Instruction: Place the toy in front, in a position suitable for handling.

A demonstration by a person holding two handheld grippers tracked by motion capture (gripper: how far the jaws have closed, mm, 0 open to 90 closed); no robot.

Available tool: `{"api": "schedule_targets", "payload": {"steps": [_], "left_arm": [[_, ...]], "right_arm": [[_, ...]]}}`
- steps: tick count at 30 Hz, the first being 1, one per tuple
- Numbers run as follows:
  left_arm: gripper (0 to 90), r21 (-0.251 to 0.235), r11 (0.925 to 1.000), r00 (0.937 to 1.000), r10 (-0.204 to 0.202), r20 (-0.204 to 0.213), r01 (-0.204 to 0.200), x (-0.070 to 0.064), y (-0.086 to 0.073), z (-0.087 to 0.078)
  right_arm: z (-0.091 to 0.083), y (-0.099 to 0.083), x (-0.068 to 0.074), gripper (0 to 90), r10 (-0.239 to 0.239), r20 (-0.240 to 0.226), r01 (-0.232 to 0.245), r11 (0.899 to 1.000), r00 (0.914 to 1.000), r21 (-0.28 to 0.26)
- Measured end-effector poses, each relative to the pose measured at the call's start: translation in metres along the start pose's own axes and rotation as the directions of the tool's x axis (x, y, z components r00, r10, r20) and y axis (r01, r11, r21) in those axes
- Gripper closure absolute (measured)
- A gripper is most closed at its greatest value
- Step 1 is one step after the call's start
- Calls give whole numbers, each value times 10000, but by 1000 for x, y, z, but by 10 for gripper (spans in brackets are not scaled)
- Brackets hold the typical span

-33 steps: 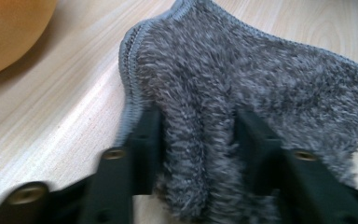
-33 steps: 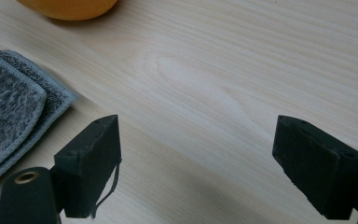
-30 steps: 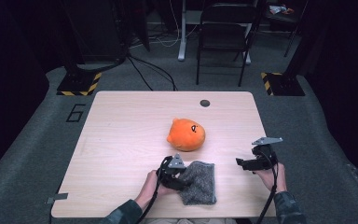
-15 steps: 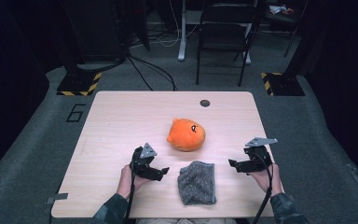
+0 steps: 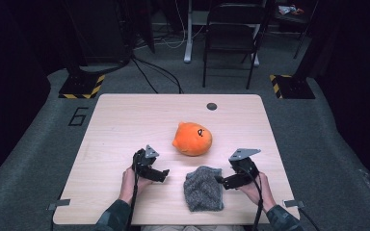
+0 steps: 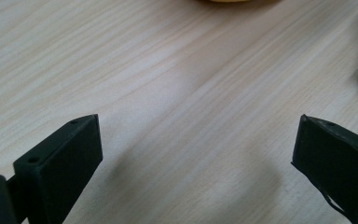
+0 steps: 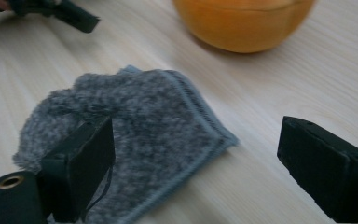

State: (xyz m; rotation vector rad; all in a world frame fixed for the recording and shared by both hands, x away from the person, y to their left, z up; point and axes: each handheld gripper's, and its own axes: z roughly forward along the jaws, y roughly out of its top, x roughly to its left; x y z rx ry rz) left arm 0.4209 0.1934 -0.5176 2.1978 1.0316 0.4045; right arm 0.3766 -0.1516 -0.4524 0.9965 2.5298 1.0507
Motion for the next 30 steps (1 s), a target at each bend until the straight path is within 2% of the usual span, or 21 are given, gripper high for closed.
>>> {"api": "schedule_targets", "payload": {"steps": [2,3,7,8,11,12,13,14,16,21,22,23,24,26,27,29,30], "left_arm": [[8,78,10000,10000,49,3,-49,1,0,1],[8,95,9999,10000,33,-2,-33,1,0,1],[10,290,9996,10000,-20,-25,21,3,-2,6],[10,272,9996,10000,-36,-50,37,3,-2,6],[11,295,9996,10000,12,-72,-10,3,-2,6],[11,233,9997,9999,-30,-117,33,3,-2,7],[12,233,9997,9999,-30,-117,33,3,-2,7],[12,211,9998,9999,-37,-120,40,3,-2,7],[12,183,9998,9999,-30,-123,32,3,-2,7],[11,215,9997,9998,125,-171,-121,3,-3,7],[11,197,9997,9998,113,-170,-110,3,-3,7],[11,205,9997,9999,96,-103,-94,3,-3,7],[10,101,9999,9999,84,-126,-83,3,-4,7],[11,91,9999,9999,84,-135,-83,3,-4,7],[11,91,9999,9999,84,-135,-83,3,-4,7],[11,70,9999,9999,77,-139,-76,3,-4,7],[12,129,9999,9999,86,-110,-85,4,-4,7]], "right_arm": [[7,3,11,101,-279,-193,280,9996,9994,47],[7,3,11,101,-279,-193,280,9996,9994,47],[21,5,28,101,-729,-606,752,9965,9955,355],[31,6,37,101,-1008,-680,1048,9928,9926,580],[40,5,43,104,-1265,-741,1324,9879,9892,810],[48,3,48,116,-1476,-709,1547,9820,9865,1083],[48,3,48,116,-1476,-709,1547,9820,9865,1083],[56,0,50,144,-1616,-641,1691,9760,9848,1375],[61,-3,50,175,-1644,-548,1711,9730,9849,1548],[67,-8,50,251,-1739,-461,1795,9656,9837,1884],[66,-8,50,367,-1887,-458,1939,9640,9810,1819],[66,-8,50,367,-1887,-458,1939,9640,9810,1819],[64,-8,51,495,-1941,-533,2006,9636,9795,1769],[63,-8,51,592,-1934,-662,2023,9634,9789,1759],[63,-8,51,592,-1934,-662,2023,9634,9789,1759],[62,-8,50,692,-1918,-662,2005,9648,9792,1705],[61,-8,50,709,-1838,-674,1927,9668,9807,1680]]}}
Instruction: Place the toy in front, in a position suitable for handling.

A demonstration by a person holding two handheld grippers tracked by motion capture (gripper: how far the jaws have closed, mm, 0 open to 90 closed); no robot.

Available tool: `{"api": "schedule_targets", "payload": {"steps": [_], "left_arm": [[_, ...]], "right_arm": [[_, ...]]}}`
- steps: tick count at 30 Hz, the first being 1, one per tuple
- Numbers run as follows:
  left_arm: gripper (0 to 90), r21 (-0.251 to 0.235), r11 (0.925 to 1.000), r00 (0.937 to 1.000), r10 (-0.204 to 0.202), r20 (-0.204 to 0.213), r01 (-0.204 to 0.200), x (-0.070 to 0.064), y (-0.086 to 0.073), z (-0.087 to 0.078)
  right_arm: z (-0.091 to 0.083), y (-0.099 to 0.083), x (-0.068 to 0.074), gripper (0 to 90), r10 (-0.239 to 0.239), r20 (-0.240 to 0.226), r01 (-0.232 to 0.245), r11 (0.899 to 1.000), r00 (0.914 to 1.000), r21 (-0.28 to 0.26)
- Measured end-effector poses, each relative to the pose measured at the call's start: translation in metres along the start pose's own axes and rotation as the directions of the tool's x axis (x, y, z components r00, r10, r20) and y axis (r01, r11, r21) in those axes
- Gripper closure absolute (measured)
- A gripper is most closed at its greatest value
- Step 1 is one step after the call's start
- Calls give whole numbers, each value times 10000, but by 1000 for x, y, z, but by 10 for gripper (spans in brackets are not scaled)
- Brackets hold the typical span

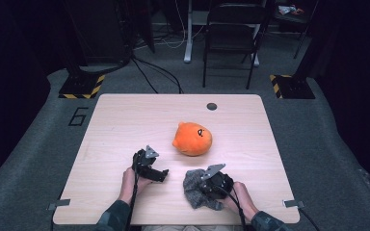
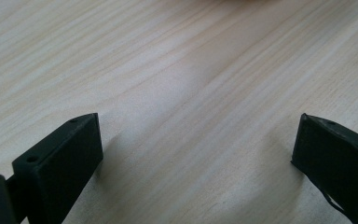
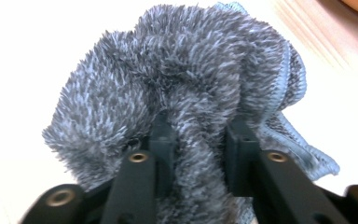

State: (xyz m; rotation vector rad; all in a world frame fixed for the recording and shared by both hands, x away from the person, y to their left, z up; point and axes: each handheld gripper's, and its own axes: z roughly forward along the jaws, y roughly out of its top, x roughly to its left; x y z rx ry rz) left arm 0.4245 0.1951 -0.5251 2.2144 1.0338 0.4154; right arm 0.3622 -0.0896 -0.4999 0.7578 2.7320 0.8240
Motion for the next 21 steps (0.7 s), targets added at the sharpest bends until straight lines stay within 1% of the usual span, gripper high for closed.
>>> {"api": "schedule_targets", "payload": {"steps": [3,4,5,6,8,11,12,13,14,15,17,18,19,20,21], "left_arm": [[14,5,10000,10000,21,5,-21,0,0,0],[14,32,10000,10000,44,13,-44,0,0,0],[14,32,10000,10000,44,13,-44,0,0,0],[15,-39,10000,10000,-22,-3,22,0,-1,0],[15,1,10000,10000,-5,16,5,0,-1,-1],[16,16,10000,10000,-16,30,16,1,-1,-1],[19,2,9999,9999,103,6,-103,2,-1,-1],[22,2,9999,9999,103,6,-103,2,-1,-1],[23,-4,10000,10000,34,29,-34,2,-1,-1],[23,-1,10000,10000,18,28,-18,2,-1,-2],[23,3,10000,10000,-17,45,17,2,-1,-1],[24,-1,10000,10000,-22,32,22,2,-1,-1],[24,-17,10000,10000,23,0,-23,2,-1,-1],[25,-76,10000,10000,-59,-20,58,1,-1,-1],[25,-36,10000,10000,-72,-13,72,1,-1,-1]], "right_arm": [[-3,-1,-3,725,-46,-79,46,10000,10000,-2],[-7,-2,-5,727,112,-139,-113,9999,9998,-35],[-7,-2,-5,727,112,-139,-113,9999,9998,-35],[-11,-3,-8,727,274,-103,-275,9996,9996,-97],[-17,-6,-11,727,399,-39,-400,9991,9992,-158],[-25,-10,-15,727,488,98,-486,9985,9988,-249],[-34,-15,-20,727,754,299,-743,9966,9967,-360],[-34,-15,-20,727,754,299,-743,9966,9967,-360],[-41,-19,-28,727,903,411,-884,9950,9951,-461],[-41,-19,-28,727,903,411,-884,9950,9951,-461],[-49,-25,-37,727,1342,605,-1304,9895,9891,-631],[-52,-28,-43,727,1424,703,-1375,9880,9873,-700],[-55,-30,-48,726,1612,913,-1541,9848,9827,-797],[-58,-33,-53,727,1825,1041,-1737,9808,9777,-886],[-61,-36,-60,726,2013,1181,-1899,9766,9724,-1010]]}}
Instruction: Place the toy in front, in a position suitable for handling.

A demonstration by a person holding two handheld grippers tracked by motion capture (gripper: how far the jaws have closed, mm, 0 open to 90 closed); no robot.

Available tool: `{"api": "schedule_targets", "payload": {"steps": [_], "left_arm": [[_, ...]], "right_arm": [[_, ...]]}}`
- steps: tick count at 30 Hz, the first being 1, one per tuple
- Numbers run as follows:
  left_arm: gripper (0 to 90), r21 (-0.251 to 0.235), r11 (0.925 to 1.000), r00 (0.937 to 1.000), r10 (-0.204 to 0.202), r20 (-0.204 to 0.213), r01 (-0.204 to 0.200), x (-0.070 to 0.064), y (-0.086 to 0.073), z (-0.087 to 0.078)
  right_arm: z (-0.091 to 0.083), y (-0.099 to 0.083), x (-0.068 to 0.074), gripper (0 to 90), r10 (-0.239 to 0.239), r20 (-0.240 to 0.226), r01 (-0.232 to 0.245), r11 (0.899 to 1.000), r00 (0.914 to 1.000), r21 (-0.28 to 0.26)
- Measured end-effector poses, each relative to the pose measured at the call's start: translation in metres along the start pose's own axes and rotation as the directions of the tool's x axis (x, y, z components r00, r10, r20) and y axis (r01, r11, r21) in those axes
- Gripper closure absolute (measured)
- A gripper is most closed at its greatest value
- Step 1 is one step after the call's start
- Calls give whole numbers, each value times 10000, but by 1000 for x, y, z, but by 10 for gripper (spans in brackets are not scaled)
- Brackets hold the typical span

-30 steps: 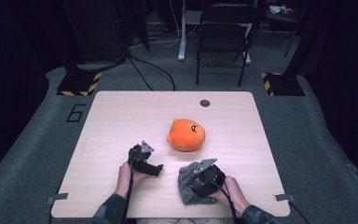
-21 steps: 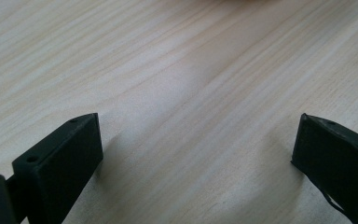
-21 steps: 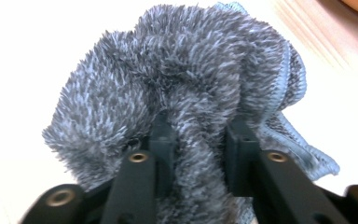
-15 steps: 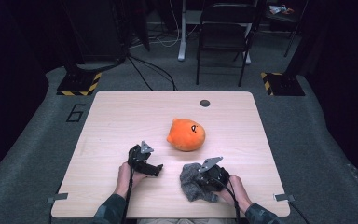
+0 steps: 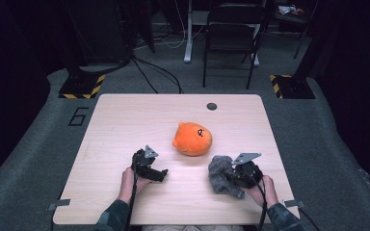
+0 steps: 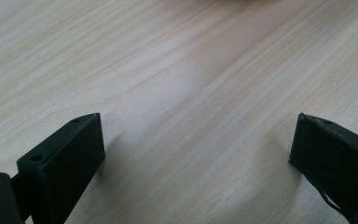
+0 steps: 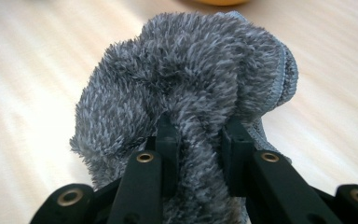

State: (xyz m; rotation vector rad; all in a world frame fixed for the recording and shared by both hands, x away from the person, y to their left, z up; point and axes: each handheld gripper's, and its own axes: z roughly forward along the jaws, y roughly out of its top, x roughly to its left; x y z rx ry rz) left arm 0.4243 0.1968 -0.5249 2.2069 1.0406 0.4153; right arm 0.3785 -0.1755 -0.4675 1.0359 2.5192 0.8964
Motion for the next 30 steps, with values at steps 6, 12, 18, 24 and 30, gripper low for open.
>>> {"api": "schedule_targets", "payload": {"steps": [6,12,18,24,30], "left_arm": [[43,-18,10000,10000,88,32,-88,0,1,1],[51,-134,9997,9997,211,95,-210,-3,4,-1],[59,-487,9987,9995,159,273,-145,-5,10,-2],[65,-992,9950,9994,141,322,-108,-6,22,-2],[83,-1469,9890,9990,-96,429,159,-3,37,-3]], "right_arm": [[-6,-4,-30,724,783,884,-761,9967,9930,-278],[-2,-5,-55,722,1388,1494,-1374,9903,9790,-196],[5,-7,-72,717,1742,2200,-1788,9839,9598,10],[11,-15,-92,529,2404,2618,-2558,9664,9347,256],[2,-18,-101,210,3042,2576,-3097,9506,9171,-203]]}}
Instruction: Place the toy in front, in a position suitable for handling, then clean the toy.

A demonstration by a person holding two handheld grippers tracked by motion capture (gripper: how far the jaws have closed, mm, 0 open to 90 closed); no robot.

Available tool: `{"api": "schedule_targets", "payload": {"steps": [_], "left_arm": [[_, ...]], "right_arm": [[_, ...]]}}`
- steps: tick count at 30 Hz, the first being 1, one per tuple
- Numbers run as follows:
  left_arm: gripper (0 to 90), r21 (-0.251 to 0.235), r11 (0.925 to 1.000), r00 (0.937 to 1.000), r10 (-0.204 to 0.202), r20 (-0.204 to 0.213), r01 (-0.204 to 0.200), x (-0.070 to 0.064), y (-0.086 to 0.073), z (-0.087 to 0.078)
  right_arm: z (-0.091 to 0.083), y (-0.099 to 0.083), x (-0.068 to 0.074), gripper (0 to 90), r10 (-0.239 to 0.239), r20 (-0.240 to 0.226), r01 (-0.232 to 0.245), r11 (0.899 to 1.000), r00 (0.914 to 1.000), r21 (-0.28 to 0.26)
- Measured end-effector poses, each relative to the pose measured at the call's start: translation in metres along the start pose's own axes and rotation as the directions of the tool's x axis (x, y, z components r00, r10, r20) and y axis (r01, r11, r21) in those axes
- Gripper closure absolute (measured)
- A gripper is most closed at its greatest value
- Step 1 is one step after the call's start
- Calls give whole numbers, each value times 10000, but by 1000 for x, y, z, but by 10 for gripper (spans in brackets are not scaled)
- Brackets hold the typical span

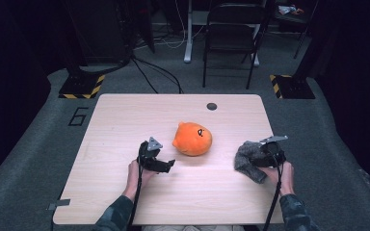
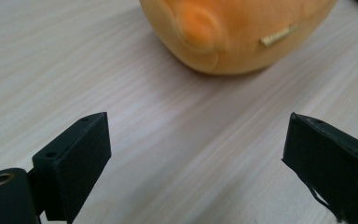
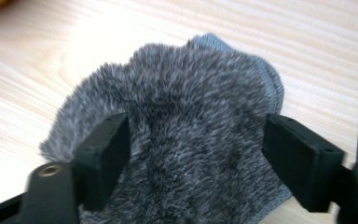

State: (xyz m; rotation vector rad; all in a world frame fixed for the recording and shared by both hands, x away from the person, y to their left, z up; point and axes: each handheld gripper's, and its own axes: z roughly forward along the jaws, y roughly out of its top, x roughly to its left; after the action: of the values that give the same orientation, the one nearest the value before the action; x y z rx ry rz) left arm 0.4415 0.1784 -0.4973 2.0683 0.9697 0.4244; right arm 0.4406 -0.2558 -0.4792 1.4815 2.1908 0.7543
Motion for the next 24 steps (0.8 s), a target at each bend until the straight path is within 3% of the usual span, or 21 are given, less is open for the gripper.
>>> {"api": "schedule_targets", "payload": {"steps": [2,3,12,18,24], "left_arm": [[100,-116,9999,9999,-94,118,95,1,5,3],[140,-173,9998,9998,-21,200,24,2,9,4],[232,-835,9964,9999,-114,121,124,3,26,12],[326,-992,9946,9995,-284,114,294,6,30,15],[483,-812,9964,9988,-223,439,258,5,29,22]], "right_arm": [[-2,1,1,204,13,-31,-13,10000,10000,-12],[-2,0,3,202,-228,-106,227,9997,9997,-23],[-2,0,7,208,-375,-180,376,9993,9991,15],[-3,0,8,202,-350,-218,350,9994,9991,-2],[-2,2,9,180,-374,-322,371,9993,9988,-91]]}}
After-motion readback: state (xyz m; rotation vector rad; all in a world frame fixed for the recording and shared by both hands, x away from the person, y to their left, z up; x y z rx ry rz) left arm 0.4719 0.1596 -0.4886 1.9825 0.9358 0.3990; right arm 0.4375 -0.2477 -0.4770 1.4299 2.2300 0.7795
